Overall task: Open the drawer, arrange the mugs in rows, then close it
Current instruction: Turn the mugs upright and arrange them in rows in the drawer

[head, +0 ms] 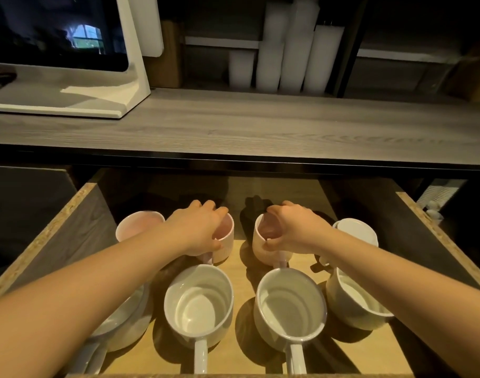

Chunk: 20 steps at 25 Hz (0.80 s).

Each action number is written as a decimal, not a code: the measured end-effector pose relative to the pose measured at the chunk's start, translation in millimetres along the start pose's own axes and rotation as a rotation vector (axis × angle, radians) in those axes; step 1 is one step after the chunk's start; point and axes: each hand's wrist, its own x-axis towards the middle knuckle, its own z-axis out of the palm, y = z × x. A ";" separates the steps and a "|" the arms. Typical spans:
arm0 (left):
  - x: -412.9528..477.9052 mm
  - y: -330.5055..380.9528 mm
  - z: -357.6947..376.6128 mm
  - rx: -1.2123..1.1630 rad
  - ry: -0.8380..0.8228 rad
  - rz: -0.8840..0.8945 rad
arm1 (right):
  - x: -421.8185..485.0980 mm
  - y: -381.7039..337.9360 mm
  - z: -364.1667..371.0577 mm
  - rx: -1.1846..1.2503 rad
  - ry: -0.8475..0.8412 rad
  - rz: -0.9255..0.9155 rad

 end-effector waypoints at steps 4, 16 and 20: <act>-4.9 8.7 -7.8 -0.009 -0.009 0.025 | -5.6 -1.8 -15.6 -0.061 -0.087 -0.003; -10.8 97.3 -50.3 -0.154 -0.064 0.431 | -94.3 60.9 -61.4 -0.301 -0.492 0.029; -1.7 120.1 -45.5 -0.057 -0.077 0.485 | -102.8 71.4 -45.1 -0.309 -0.506 0.010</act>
